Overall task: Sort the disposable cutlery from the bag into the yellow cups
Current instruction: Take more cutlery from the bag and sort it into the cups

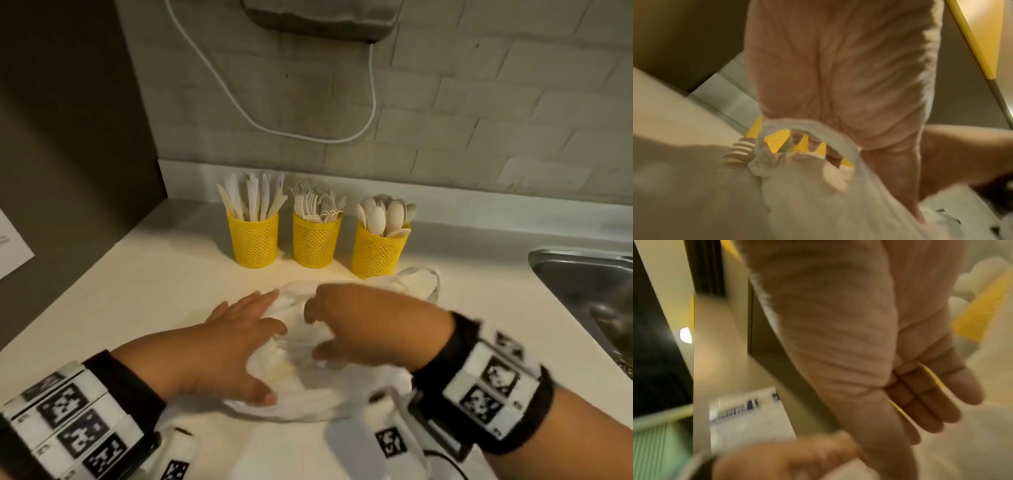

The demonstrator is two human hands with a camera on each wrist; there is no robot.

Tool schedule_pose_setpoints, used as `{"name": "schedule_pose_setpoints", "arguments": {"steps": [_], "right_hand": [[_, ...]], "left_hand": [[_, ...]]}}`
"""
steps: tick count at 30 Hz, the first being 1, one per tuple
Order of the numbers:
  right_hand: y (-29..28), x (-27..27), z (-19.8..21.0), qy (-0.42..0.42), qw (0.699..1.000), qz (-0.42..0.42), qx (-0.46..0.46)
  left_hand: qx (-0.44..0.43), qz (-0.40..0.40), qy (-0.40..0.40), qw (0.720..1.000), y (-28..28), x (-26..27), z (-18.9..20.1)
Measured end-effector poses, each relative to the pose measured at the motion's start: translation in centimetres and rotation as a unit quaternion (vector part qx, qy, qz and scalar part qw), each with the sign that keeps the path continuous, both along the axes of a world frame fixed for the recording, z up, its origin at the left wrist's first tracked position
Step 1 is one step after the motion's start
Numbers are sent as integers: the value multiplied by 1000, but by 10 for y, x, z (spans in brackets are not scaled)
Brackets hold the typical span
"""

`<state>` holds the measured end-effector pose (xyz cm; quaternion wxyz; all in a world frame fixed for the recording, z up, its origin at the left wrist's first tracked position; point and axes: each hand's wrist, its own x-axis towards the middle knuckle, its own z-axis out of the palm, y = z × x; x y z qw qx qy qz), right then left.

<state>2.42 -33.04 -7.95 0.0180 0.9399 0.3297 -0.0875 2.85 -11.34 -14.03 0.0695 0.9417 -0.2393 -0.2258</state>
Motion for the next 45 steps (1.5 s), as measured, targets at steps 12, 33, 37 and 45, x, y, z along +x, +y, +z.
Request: {"name": "schedule_pose_setpoints", "arguments": {"steps": [12,33,37,45], "right_hand": [[-6,15,-42,129,984,-44,-114],[-41,27,-33,107,978,-175,26],[-43,27,-34,101,980,-168,-17],[-43,22,-10,72,976,-147,142]], "left_hand": [[31,112,-9,993,21,6,1],[-262,268,-22,927,31,36,18],[-444,286,128,839,39,32,25],[-507,355,-194,761,39,45,40]]}}
